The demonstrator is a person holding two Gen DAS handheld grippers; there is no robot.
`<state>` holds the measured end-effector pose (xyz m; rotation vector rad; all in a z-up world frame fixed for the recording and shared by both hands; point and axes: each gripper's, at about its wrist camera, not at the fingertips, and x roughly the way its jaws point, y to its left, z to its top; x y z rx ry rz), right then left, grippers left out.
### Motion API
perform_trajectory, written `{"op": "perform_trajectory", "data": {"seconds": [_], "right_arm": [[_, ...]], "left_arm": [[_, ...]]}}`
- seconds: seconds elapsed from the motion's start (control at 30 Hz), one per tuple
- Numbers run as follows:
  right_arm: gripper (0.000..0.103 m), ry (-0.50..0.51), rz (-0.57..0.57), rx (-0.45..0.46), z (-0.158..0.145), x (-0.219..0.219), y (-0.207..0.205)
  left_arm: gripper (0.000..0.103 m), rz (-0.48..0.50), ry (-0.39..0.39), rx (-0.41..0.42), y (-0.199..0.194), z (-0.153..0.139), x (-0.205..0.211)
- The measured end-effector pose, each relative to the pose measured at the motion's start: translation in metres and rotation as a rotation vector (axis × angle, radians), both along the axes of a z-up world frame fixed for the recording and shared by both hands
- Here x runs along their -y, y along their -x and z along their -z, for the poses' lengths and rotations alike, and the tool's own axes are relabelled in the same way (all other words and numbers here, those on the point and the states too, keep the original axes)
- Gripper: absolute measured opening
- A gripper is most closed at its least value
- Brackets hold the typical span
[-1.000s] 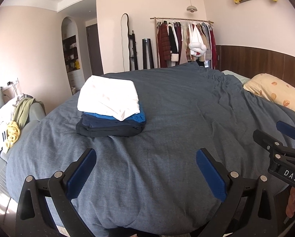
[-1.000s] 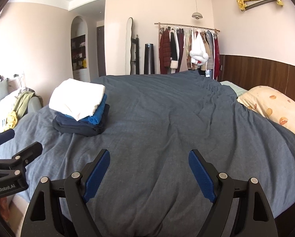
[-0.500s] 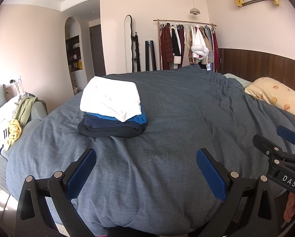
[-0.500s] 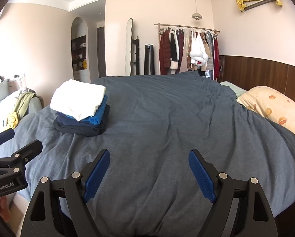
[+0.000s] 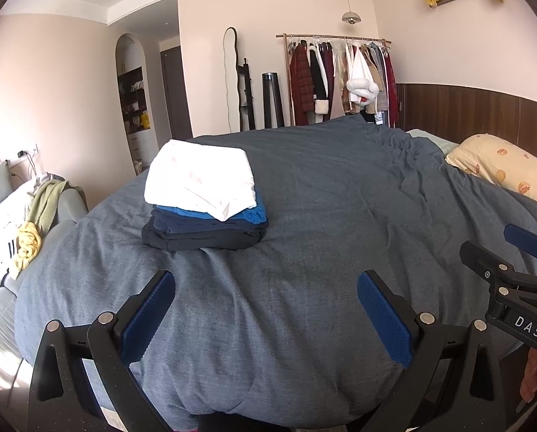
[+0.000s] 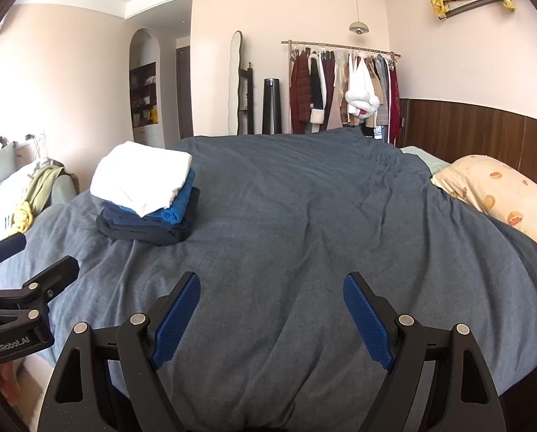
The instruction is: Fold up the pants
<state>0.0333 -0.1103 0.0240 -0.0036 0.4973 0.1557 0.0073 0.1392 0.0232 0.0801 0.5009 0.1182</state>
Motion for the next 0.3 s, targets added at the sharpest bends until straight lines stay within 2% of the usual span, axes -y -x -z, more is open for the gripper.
{"op": "perform_trajectory", "data": {"seconds": [0.3], "right_arm": [[0.082, -0.001, 0.0, -0.002, 0.0019, 0.0003, -0.0002]], "left_arm": [[0.103, -0.011, 0.01, 0.003, -0.0004, 0.0002, -0.0002]]}}
